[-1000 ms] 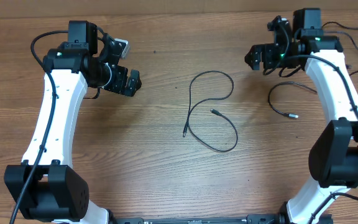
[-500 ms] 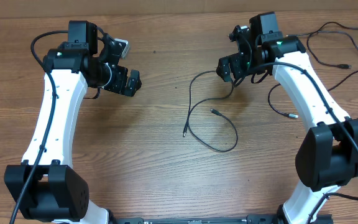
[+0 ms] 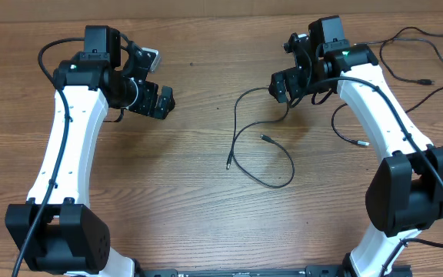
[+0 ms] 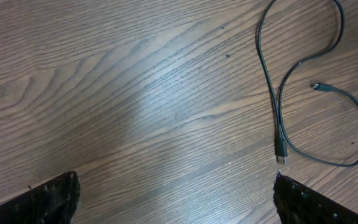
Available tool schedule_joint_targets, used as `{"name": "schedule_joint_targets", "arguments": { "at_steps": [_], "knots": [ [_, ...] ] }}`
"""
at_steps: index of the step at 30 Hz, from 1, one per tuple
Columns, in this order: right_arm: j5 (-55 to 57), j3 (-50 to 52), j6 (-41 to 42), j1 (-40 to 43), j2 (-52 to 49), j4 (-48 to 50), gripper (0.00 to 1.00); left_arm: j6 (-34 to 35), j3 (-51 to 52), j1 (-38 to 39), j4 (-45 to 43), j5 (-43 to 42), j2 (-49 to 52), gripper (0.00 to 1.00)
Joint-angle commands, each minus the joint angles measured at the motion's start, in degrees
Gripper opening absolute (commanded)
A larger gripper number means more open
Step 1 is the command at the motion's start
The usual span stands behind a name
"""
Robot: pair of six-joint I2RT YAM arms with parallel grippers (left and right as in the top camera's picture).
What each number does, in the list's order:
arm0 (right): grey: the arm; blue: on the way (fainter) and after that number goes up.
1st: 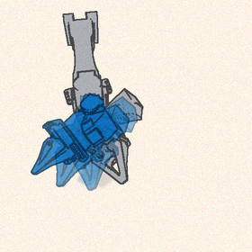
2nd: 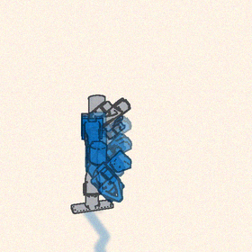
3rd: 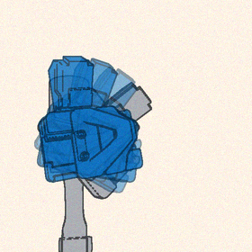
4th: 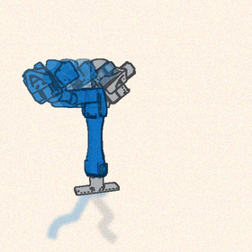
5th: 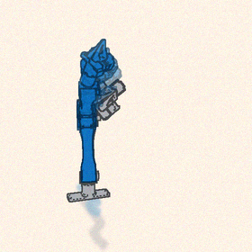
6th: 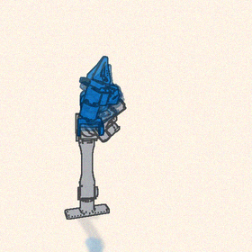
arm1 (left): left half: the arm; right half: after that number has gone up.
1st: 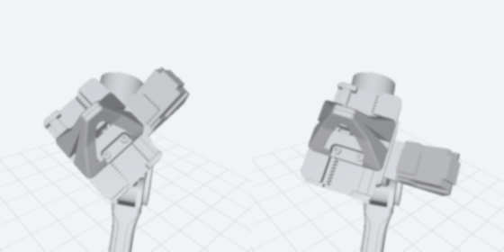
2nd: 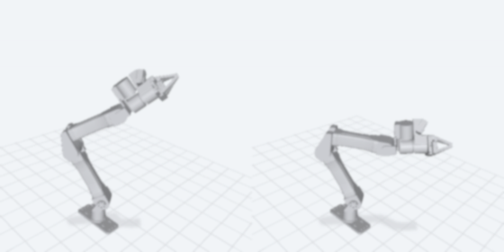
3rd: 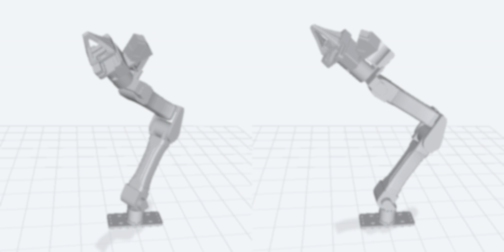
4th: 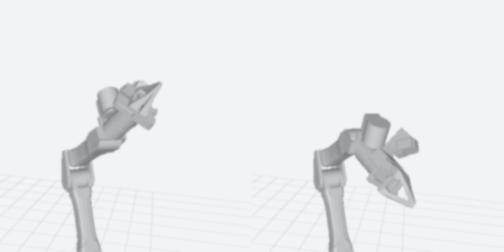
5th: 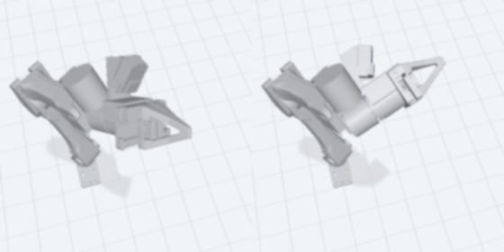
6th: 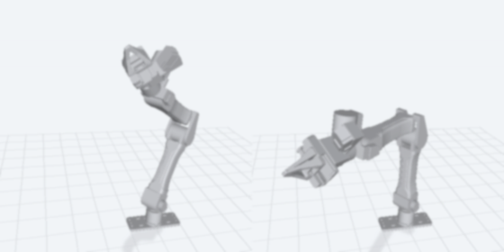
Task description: Untangle cables
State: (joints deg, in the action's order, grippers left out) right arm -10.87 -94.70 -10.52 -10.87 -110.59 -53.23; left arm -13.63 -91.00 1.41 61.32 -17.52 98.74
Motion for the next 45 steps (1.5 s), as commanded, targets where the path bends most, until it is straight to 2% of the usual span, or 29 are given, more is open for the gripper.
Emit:
{"name": "schedule_joint_targets", "arguments": {
  "at_steps": [1, 45],
  "knots": [
    [0.5, 0.5, -0.1, 0.0, -0.7, 0.2, 1.00, 0.4, -0.2, 0.1, -0.1, 0.1, -1.4, 1.00],
    [0.6, 0.5, -0.1, 0.0, -0.7, -1.4, 1.00, 0.4, -0.2, 0.1, -0.1, 0.1, -1.4, 1.00]
  ]
}}
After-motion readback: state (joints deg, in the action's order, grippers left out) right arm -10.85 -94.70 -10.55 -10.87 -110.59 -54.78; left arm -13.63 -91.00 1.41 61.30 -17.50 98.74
